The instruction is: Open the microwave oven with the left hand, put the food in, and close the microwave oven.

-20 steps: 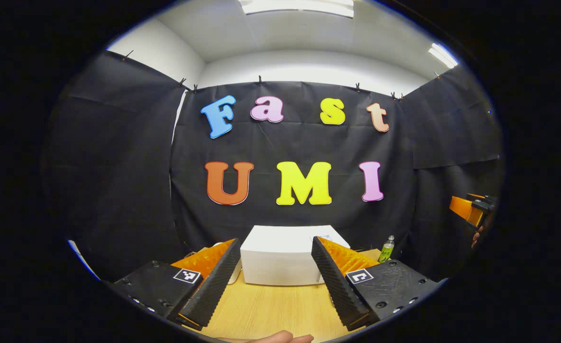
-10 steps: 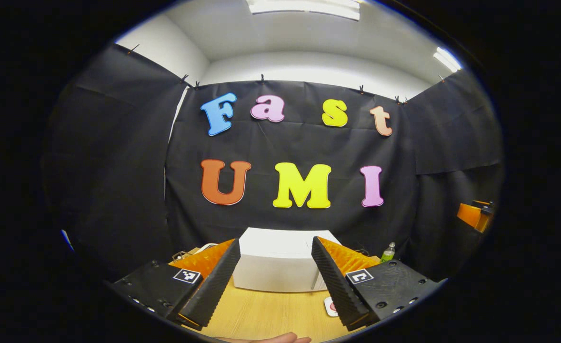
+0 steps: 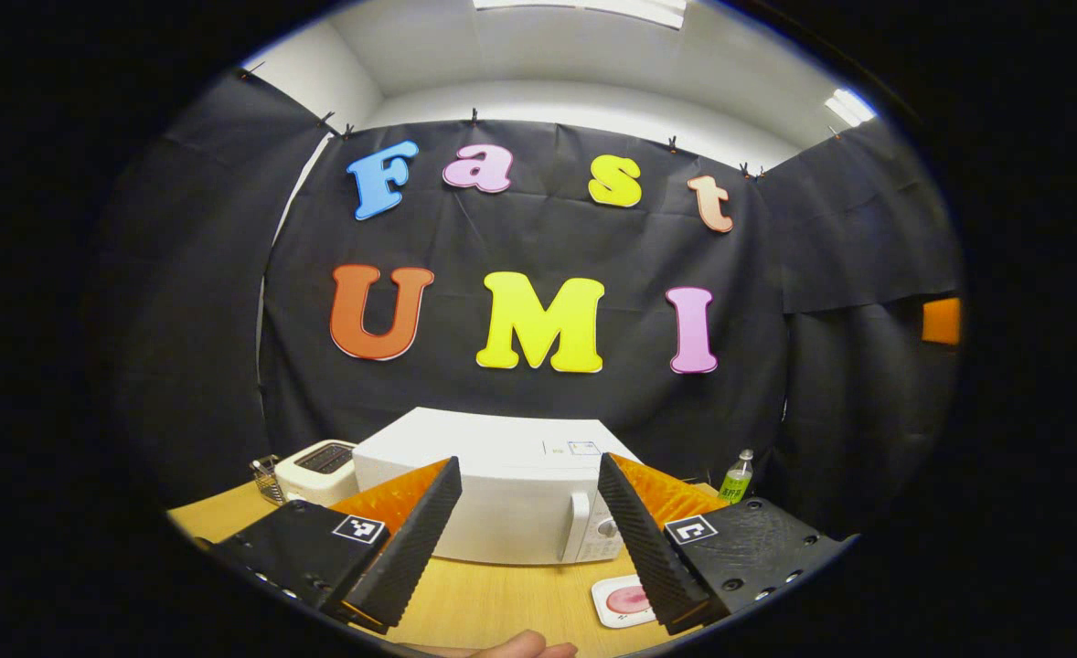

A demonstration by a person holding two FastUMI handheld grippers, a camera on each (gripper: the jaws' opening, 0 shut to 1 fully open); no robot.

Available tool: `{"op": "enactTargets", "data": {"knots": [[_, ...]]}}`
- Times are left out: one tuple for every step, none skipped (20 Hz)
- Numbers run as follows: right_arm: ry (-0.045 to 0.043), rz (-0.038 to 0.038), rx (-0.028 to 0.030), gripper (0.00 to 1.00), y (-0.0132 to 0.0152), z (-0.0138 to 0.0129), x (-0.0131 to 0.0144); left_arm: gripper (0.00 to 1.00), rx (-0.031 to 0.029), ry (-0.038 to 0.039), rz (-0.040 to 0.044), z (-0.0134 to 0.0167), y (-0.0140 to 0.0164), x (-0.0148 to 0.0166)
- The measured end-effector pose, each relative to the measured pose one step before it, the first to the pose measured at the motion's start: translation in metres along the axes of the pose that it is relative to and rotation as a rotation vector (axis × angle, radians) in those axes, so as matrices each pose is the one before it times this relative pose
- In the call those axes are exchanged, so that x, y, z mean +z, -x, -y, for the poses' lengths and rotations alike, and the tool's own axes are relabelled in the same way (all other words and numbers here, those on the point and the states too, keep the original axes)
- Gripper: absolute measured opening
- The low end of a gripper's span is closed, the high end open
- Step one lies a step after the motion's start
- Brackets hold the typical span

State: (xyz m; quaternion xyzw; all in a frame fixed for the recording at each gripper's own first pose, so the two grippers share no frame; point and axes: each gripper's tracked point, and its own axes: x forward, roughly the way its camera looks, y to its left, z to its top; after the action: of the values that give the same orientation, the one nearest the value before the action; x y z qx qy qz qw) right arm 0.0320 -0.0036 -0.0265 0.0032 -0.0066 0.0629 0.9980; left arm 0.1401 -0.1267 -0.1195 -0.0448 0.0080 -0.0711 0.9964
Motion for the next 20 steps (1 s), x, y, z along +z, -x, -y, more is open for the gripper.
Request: {"op": "enactTargets", "data": {"knots": [[0.00117,0.00604,0.00392,0.99,-0.00114,0.00131,-0.00172,0.95,0.00365,-0.00941,-0.00700,0.00330,-0.01115,-0.01215],[-0.00003,0.00324,0.00711,0.99,-0.00031,-0.00020,-0.00268,0.95,0.00544,-0.02263,0.00328,0.00107,-0.01128,-0.00979],[-0.00076,0.00013,0.00685,0.98,-0.00062,0.00029,-0.00368,0.95,0.00399,-0.02742,-0.00457,0.00271,-0.01041,-0.00957],[0.00053,-0.00215,0.00438,0.98,-0.00183,0.00151,-0.00585,0.95,0.00204,-0.01670,-0.01274,0.00358,-0.00900,-0.01435],[0.00328,-0.00583,0.00401,0.98,-0.00242,0.00105,-0.00509,0.95,-0.00956,0.00374,-0.01367,0.00540,-0.00866,-0.01228],[0.00196,-0.00740,0.01129,0.98,-0.00313,-0.00031,-0.00609,0.95,0.00473,0.01109,-0.01692,0.00391,-0.00813,-0.01094],[-0.00320,0.00269,0.01561,0.99,-0.00218,-0.00165,-0.00336,0.95,-0.00031,0.00664,-0.01226,0.00272,-0.00743,-0.01094],[0.00057,-0.00253,0.00392,0.98,-0.00353,0.00209,-0.00415,0.95,-0.00217,0.00165,-0.00917,0.00374,-0.00924,-0.00851],[-0.00016,-0.00655,-0.00301,0.99,-0.00324,0.00474,-0.00544,0.95,0.00272,-0.00274,-0.01039,0.00234,-0.00935,-0.00953],[-0.00084,-0.00895,-0.00243,0.99,-0.00288,0.00465,-0.00654,0.95,-0.00898,0.00222,-0.00744,0.00505,-0.00879,-0.01016],[-0.00041,-0.00936,-0.00123,0.99,-0.00279,0.00426,-0.00533,0.95,-0.01605,0.00842,-0.01150,0.00770,-0.00842,-0.00980],[-0.00206,-0.00525,0.00507,0.99,-0.00304,0.00221,-0.00402,0.95,-0.02508,0.01825,-0.00603,0.00812,-0.00888,-0.01067],[-0.00787,-0.00195,0.00916,0.99,-0.00175,0.00143,-0.00261,0.95,-0.02593,0.01430,-0.00607,0.00928,-0.00995,-0.00909],[-0.01066,0.00294,0.00998,0.92,-0.00272,0.00260,-0.00136,0.95,0.00482,-0.00389,-0.01493,0.00172,-0.00857,-0.00962],[-0.00427,-0.00244,0.00552,0.99,-0.00176,0.00329,-0.00212,0.94,0.00816,-0.01915,-0.00832,0.00009,-0.00909,-0.00851],[-0.00315,0.00242,-0.00216,0.92,-0.00143,0.00599,-0.00381,0.95,0.00544,-0.01639,0.00318,0.00093,-0.00920,-0.00533],[-0.00202,0.00511,-0.00206,0.92,-0.00134,0.00460,-0.00071,0.95,-0.00606,0.00161,-0.00003,0.00390,-0.00850,-0.00613],[-0.00110,0.00676,0.00157,0.98,-0.00013,0.00251,-0.00113,0.94,-0.00869,0.01572,-0.00406,0.00454,-0.00800,-0.00716],[-0.00096,0.00960,0.00579,0.92,-0.00067,0.00152,0.00043,0.94,-0.00205,0.01299,-0.01549,0.00183,-0.00546,-0.00744],[-0.00136,0.01220,0.00396,0.92,-0.00061,0.00180,-0.00131,0.93,0.02029,0.00619,0.00035,-0.00494,-0.00318,-0.00293]]}}
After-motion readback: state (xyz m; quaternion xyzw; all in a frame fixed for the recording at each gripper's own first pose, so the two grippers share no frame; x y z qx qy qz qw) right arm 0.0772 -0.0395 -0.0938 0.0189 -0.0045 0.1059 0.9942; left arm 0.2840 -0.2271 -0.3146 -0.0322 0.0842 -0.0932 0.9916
